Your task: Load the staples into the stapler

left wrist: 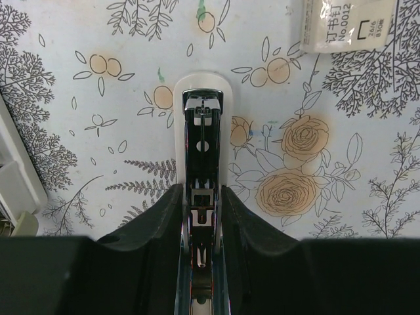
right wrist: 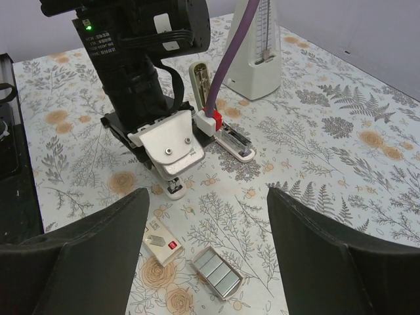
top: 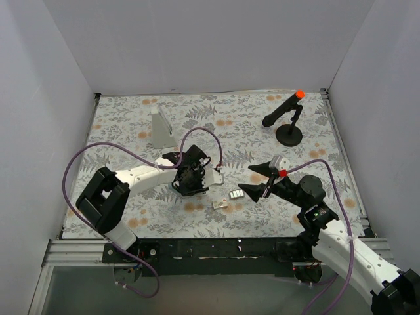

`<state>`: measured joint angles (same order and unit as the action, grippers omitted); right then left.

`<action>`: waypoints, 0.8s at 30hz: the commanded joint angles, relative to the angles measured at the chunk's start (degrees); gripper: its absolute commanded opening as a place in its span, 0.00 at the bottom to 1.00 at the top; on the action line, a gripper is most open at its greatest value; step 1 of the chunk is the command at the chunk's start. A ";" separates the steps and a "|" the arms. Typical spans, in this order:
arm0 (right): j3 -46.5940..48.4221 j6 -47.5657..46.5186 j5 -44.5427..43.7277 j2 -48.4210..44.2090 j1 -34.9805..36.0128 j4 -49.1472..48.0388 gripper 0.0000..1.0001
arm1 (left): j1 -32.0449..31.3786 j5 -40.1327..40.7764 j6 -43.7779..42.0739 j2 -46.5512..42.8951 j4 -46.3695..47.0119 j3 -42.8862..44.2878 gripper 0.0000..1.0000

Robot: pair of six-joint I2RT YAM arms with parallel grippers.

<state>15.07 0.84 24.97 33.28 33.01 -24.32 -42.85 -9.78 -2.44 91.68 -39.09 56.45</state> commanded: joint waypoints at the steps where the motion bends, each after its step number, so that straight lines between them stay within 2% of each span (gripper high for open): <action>1: -1.36 -0.67 -0.36 -0.41 -0.14 -2.49 0.80 | -1.09 -0.06 -1.87 -1.76 -0.02 0.51 0.02; 9: -1.27 -0.75 -0.28 -0.41 -0.06 -2.58 0.80 | -2.94 -0.60 -3.89 -6.42 3.84 -4.41 0.04; 16: -0.83 0.12 0.52 0.47 -0.14 -2.84 0.80 | -3.99 0.11 -3.63 -4.59 5.17 -5.47 0.09; 23: 0.66 0.56 0.17 0.03 -0.14 0.05 0.80 | -4.08 0.38 -2.84 -6.42 5.34 -4.77 0.31; 24: 1.01 0.56 -0.18 0.03 -0.14 1.10 0.80 | -4.08 0.46 -2.92 -7.03 5.43 -4.77 0.37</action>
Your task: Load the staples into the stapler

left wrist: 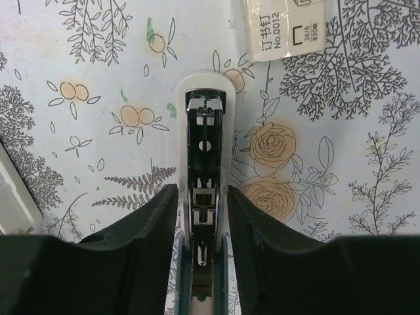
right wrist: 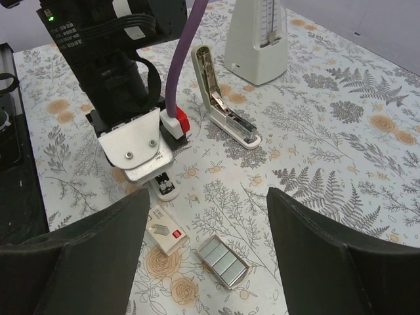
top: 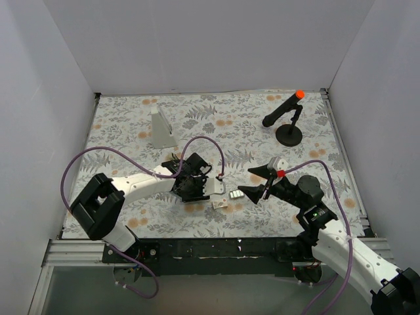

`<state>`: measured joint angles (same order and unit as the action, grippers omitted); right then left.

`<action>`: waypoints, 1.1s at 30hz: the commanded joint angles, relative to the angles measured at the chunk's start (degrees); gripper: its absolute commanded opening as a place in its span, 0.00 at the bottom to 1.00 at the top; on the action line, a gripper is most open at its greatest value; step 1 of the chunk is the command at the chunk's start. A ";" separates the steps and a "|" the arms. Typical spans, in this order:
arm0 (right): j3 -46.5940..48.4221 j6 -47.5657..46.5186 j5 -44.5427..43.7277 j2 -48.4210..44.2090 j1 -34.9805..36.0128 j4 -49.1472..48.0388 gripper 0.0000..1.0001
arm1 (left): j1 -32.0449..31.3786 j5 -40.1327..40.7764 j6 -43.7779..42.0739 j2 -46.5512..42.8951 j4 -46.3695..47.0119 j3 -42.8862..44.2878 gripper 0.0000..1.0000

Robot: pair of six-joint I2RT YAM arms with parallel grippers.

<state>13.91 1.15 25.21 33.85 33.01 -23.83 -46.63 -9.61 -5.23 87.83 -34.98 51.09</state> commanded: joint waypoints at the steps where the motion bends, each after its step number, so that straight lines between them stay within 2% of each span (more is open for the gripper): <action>1: 2.78 0.52 -0.60 -0.62 -0.14 1.15 0.80 | -0.30 0.29 0.05 -3.72 1.32 0.68 0.41; 3: 3.75 0.96 -1.48 -0.27 -0.14 3.69 0.83 | -0.30 0.38 0.57 -5.65 1.58 0.85 0.48; 4: 4.71 1.31 -1.83 -0.18 -0.14 4.49 0.87 | -0.30 0.29 0.66 -6.35 1.76 0.94 0.57; 6: 5.68 1.84 -2.70 0.78 -0.14 6.51 0.96 | -0.30 0.11 0.93 -8.71 2.55 1.20 0.64; 10: 9.46 4.73 -5.69 3.33 -0.14 15.10 0.98 | -0.30 -0.15 2.50 -13.99 4.92 0.77 0.75; 11: 11.21 7.96 -7.01 3.68 -0.14 16.61 0.98 | -0.30 -0.06 3.29 -15.14 5.71 0.59 0.85; 14: 14.55 8.61 -7.64 5.44 -0.14 23.11 0.98 | -0.21 0.20 9.17 -21.81 12.27 -1.34 0.97; 16: 15.71 9.74 -7.63 5.01 -0.14 23.66 0.98 | -0.21 1.43 16.11 -27.41 15.89 -2.66 0.98; 17: 15.27 9.92 -7.63 4.39 -0.23 23.14 0.98 | -0.21 2.74 19.61 -29.37 20.52 -4.32 0.98; 18: 13.35 10.80 -8.24 3.17 -0.14 22.35 0.98 | -0.21 7.97 23.22 -31.04 23.35 -5.29 0.98; 19: 12.38 10.81 -8.08 2.46 -0.14 20.51 0.98 | -0.04 10.72 31.26 -33.14 25.99 -6.52 0.98; 20: 11.93 10.81 -7.99 2.11 -0.14 20.06 0.98 | -0.04 13.36 34.82 -36.82 30.02 -8.53 0.98; 22: 14.02 11.85 -10.17 4.46 -0.14 22.50 0.98 | 0.05 20.72 41.41 -40.79 32.34 -10.83 0.98; 23: 15.69 12.30 -10.70 6.21 -0.14 23.73 0.98 | 0.05 23.64 47.62 -44.55 33.30 -11.62 0.98; 24: 17.53 12.30 -12.10 10.50 -0.14 29.32 0.98 | 0.14 26.02 50.38 -46.24 33.40 -13.37 0.98; 29: 29.65 15.19 -14.21 22.83 1.26 40.52 0.94 | 0.40 37.00 55.24 -54.51 31.74 -16.37 0.98; 33: 36.88 18.79 -24.64 33.18 6.69 49.48 0.90 | 0.49 44.40 51.92 -57.86 30.59 -16.63 0.98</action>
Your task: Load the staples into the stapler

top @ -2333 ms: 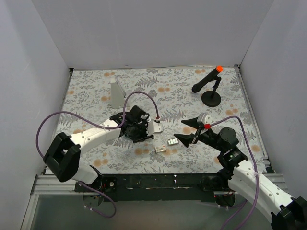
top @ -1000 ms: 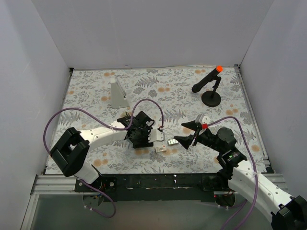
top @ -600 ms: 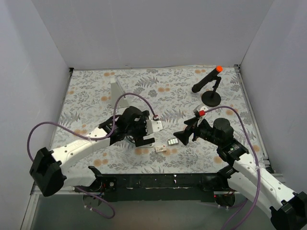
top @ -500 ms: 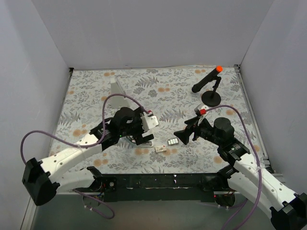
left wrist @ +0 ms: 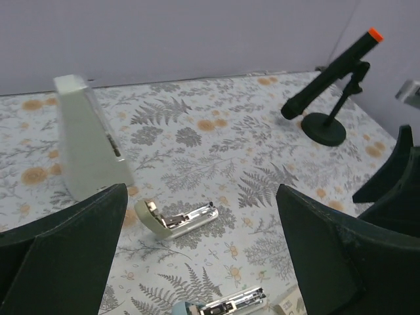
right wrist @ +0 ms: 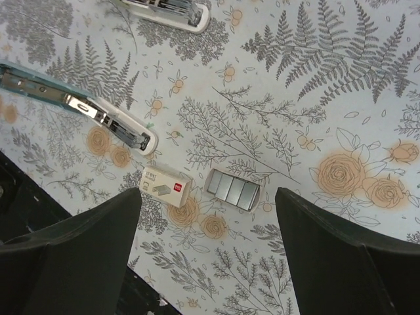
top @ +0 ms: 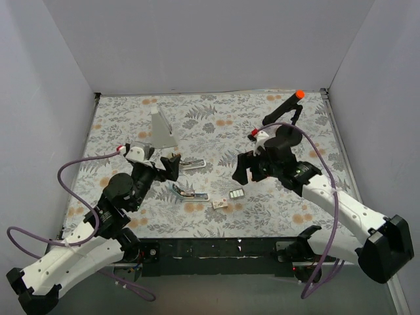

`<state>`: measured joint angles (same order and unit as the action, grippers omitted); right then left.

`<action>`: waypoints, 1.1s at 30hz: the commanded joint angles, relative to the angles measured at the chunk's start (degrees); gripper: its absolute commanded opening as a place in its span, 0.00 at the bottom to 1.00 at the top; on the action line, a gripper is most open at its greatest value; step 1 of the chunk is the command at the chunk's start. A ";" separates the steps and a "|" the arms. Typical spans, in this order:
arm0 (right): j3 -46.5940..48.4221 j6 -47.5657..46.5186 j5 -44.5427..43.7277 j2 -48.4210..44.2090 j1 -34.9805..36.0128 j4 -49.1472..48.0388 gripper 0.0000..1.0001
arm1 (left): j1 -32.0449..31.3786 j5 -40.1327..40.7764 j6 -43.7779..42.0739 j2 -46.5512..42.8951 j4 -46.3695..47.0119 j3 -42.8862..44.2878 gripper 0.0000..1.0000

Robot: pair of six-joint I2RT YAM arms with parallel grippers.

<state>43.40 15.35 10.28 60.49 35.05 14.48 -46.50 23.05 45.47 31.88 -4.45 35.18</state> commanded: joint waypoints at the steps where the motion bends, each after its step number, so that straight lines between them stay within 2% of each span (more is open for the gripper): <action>1: 8.62 5.47 -12.11 8.22 5.64 12.84 0.89 | 0.53 12.89 0.33 -3.21 0.14 -1.60 0.98; 4: 13.11 9.59 -17.83 14.99 8.98 18.38 0.85 | 1.15 15.09 -2.58 -5.94 1.37 -3.62 0.98; 5: 13.81 10.56 -18.80 16.58 9.59 19.96 0.80 | 1.24 15.27 -2.93 -6.39 1.72 -3.80 0.98; 7: 15.22 11.98 -20.74 20.53 10.92 20.67 0.76 | 1.50 15.36 -2.76 -7.35 1.90 -4.06 0.98; 11: 17.68 13.65 -21.97 25.90 12.15 21.29 0.63 | 1.94 14.75 -3.11 -9.81 2.51 -5.03 0.98; 12: 18.04 13.82 -22.23 27.47 12.58 20.77 0.55 | 2.11 14.66 -3.46 -10.25 2.69 -5.21 0.98; 16: 20.23 14.96 -22.85 31.17 13.73 19.97 0.44 | 2.55 14.22 -4.16 -12.28 3.83 -6.17 0.98; 25: 22.08 16.64 -24.34 35.75 16.19 20.85 0.34 | 3.08 12.64 -4.34 -13.42 4.10 -6.70 0.98; 33: 21.29 17.34 -26.36 36.01 16.72 21.73 0.33 | 3.35 11.76 -4.16 -13.16 4.18 -6.70 0.98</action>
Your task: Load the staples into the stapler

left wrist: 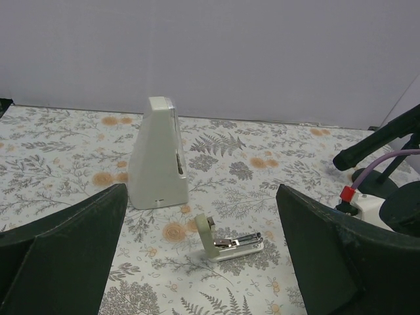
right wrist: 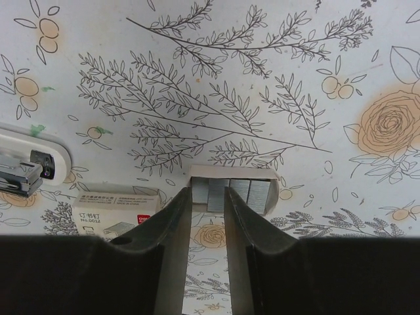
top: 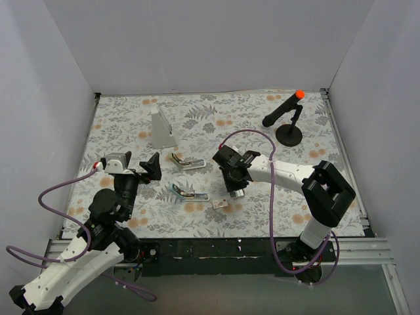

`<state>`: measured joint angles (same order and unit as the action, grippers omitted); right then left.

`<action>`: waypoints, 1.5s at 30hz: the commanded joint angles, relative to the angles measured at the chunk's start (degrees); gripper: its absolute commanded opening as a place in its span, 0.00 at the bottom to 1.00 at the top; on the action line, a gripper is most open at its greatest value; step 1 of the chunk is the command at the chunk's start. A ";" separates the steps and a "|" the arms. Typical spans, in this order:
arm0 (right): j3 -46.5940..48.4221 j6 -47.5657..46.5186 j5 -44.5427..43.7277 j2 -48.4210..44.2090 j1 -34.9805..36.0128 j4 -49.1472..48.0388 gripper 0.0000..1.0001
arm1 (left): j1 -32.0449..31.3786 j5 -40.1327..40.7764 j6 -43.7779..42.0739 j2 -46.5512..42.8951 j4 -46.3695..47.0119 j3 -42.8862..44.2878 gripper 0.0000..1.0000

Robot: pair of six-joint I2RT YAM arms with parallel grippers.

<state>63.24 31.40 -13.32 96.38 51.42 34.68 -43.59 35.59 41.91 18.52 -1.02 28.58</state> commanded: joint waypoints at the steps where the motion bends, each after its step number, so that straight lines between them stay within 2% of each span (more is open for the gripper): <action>1: 1.36 1.38 -2.94 0.21 0.35 1.53 0.34 | 0.53 -0.88 -0.60 0.28 0.67 -0.10 0.98; 33: 1.44 1.21 -2.59 2.94 2.37 3.03 0.31 | 1.32 -3.25 -0.25 1.78 0.40 -0.01 0.98; 45: 2.76 -0.72 -2.41 3.73 3.78 2.59 0.25 | 1.67 -3.78 -0.07 1.95 0.23 0.07 0.98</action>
<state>64.03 31.20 -15.29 99.00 54.26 37.12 -42.46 32.47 41.98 19.81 -0.99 28.56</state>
